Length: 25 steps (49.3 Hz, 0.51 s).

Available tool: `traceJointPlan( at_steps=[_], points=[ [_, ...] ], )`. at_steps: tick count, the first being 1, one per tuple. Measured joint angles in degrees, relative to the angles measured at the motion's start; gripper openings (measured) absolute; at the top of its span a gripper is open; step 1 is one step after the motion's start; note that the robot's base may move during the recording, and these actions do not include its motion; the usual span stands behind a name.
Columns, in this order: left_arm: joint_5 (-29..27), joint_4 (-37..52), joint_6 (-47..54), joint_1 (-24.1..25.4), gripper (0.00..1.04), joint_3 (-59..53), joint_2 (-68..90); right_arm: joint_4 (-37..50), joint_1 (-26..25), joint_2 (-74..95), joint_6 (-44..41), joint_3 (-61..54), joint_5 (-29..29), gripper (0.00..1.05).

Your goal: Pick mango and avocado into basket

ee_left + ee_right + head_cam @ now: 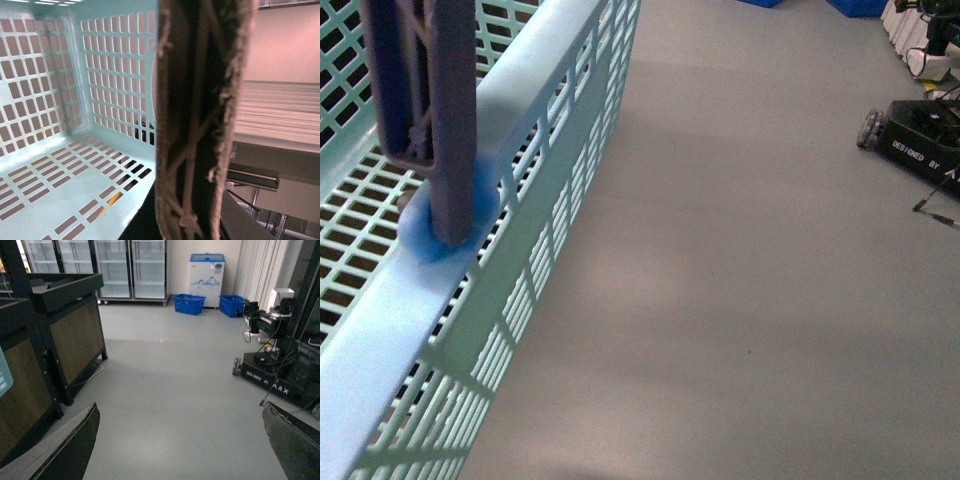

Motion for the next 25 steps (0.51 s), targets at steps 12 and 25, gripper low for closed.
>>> traceJointPlan(
  at_steps=[12, 25],
  points=[
    [0.07, 0.00, -0.02, 0.00, 0.08, 0.00, 0.00, 0.00, 0.00, 0.00, 0.00, 0.00, -0.02, 0.97],
    [-0.02, 0.00, 0.00, 0.00, 0.08, 0.00, 0.00, 0.00, 0.00, 0.00, -0.02, 0.00, -0.04, 0.97]
  ],
)
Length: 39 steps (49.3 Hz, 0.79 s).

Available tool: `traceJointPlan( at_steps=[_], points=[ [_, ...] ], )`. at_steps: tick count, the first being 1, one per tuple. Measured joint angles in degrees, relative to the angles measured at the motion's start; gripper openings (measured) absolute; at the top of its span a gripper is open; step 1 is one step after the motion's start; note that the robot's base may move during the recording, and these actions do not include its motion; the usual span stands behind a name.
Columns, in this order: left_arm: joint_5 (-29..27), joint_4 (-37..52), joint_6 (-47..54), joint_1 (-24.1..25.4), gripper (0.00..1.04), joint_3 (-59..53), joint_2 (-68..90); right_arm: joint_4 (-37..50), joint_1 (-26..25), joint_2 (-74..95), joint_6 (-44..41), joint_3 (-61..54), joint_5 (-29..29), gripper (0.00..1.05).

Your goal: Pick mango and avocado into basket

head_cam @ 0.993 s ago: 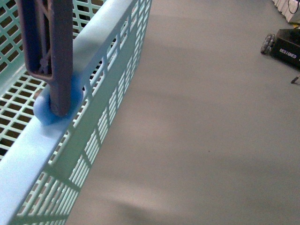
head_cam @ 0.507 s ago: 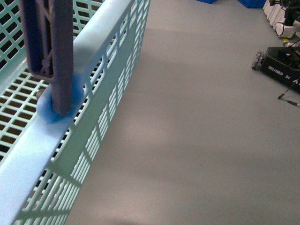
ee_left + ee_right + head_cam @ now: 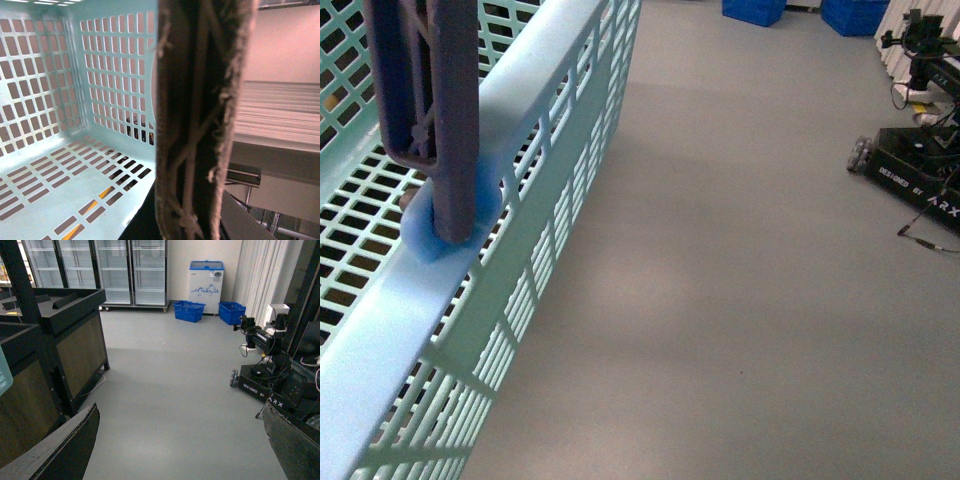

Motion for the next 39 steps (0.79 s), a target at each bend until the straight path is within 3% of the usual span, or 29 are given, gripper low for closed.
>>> traceJointPlan(
  at_steps=[39],
  points=[
    [0.70, 0.00, -0.09, -0.28, 0.08, 0.02, -0.11, 0.00, 0.00, 0.00, 0.02, 0.00, 0.11, 0.97]
  ],
)
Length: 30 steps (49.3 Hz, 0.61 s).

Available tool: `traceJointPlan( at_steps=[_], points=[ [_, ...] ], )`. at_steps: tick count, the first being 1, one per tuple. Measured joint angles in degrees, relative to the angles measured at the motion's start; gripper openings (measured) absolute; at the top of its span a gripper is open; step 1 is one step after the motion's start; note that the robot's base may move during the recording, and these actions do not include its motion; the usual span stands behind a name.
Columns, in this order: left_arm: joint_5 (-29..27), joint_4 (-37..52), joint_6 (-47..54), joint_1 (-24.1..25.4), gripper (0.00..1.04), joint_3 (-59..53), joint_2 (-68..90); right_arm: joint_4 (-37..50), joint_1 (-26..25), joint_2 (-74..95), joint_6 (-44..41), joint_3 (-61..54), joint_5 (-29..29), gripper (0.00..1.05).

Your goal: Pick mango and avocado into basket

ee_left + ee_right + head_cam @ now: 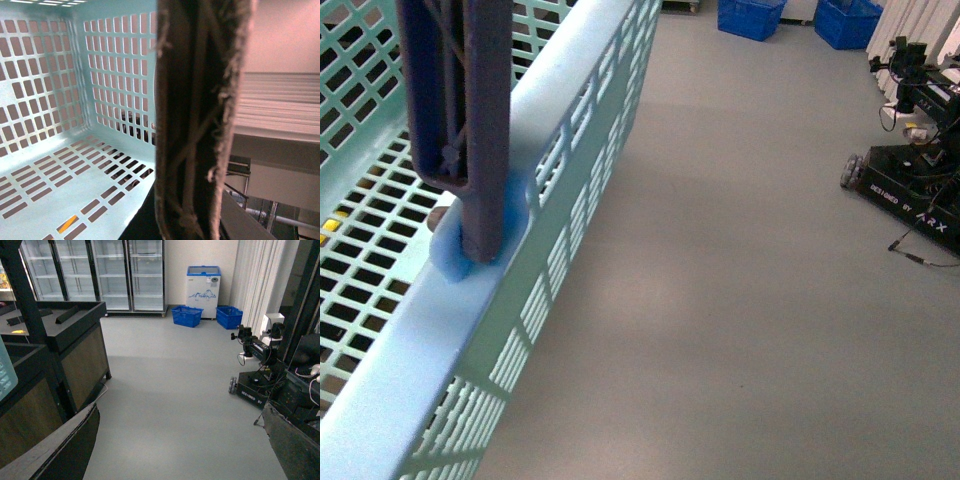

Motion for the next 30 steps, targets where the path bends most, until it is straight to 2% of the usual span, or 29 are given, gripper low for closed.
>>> traceJointPlan(
  at_steps=[30],
  points=[
    [-0.85, 0.00, 0.09, 0.09, 0.08, -0.02, -0.15, 0.00, 0.00, 0.00, -0.02, 0.00, -0.11, 0.97]
  ],
)
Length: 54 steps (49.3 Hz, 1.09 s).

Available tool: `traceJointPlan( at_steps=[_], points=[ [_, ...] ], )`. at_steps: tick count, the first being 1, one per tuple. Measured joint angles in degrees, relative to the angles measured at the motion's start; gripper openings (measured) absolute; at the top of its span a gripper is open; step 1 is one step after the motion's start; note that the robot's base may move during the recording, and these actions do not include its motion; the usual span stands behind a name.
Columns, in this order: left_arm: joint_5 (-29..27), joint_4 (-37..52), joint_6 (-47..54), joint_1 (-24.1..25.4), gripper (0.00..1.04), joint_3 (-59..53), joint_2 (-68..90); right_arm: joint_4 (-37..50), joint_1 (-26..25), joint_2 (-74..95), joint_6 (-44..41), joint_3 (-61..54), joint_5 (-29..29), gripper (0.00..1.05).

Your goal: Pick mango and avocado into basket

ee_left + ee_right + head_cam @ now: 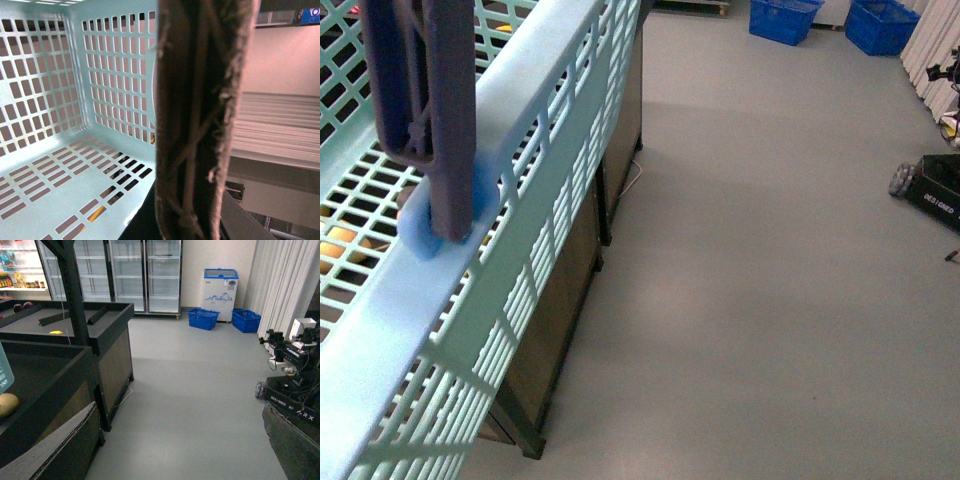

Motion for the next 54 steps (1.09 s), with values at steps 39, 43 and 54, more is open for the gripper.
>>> traceJointPlan(
  at_steps=[39, 43, 54],
  points=[
    [0.26, 0.00, -0.04, 0.00, 0.08, -0.11, 0.00, 0.00, 0.00, 0.00, -0.02, 0.00, 0.02, 0.97],
    [0.28, 0.00, -0.02, 0.00, 0.08, -0.11, -0.04, 0.02, 0.00, 0.00, -0.04, 0.00, -0.02, 0.97],
    [0.09, 0.07, 0.00, 0.00, 0.08, -0.15, -0.09, -0.02, 0.00, 0.07, -0.02, 0.02, 0.09, 0.97]
  ],
)
